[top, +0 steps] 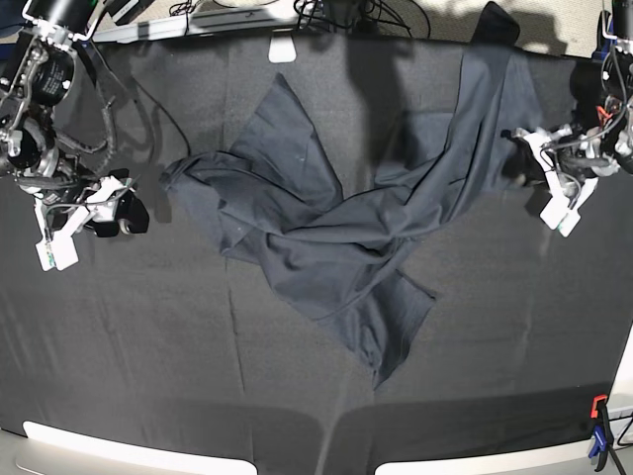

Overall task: Layout the t-shirt on the table in an organized manner, then fold the t-shirt properly
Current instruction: 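Grasp the shirt edge with the left gripper and pull it outward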

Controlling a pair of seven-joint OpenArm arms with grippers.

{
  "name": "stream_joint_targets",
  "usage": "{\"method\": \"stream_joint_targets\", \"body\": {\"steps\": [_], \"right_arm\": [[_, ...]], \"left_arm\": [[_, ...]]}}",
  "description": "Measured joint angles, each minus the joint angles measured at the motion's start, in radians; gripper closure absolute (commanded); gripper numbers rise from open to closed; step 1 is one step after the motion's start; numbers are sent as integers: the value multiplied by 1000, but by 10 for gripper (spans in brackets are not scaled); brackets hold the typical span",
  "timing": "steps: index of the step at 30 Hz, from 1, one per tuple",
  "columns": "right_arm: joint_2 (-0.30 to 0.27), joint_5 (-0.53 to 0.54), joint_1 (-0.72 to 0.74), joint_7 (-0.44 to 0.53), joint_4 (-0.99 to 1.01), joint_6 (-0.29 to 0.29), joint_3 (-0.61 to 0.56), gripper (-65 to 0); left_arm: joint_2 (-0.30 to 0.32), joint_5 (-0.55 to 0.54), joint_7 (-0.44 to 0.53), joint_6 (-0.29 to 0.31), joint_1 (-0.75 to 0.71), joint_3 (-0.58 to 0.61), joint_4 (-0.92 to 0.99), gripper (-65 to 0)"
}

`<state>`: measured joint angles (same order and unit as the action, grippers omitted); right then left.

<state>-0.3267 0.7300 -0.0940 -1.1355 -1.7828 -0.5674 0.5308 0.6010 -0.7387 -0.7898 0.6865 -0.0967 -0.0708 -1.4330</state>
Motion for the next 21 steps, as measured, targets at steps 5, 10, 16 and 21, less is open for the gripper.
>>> {"method": "stream_joint_targets", "body": {"steps": [5, 10, 16, 21], "right_arm": [[0, -1, 0, 0, 0, 0, 0, -321], [0, -1, 0, 0, 0, 0, 0, -321], [0, 0, 0, 0, 0, 0, 0, -321], [0, 0, 0, 0, 0, 0, 0, -321]], "left_arm": [[9, -2, 57, -70, 28, -73, -14, 0], [9, 76, 193, -130, 57, -259, -97, 0], [11, 137, 211, -163, 61, -358, -152, 0], [9, 41, 128, -145, 26, -358, -158, 0]]}}
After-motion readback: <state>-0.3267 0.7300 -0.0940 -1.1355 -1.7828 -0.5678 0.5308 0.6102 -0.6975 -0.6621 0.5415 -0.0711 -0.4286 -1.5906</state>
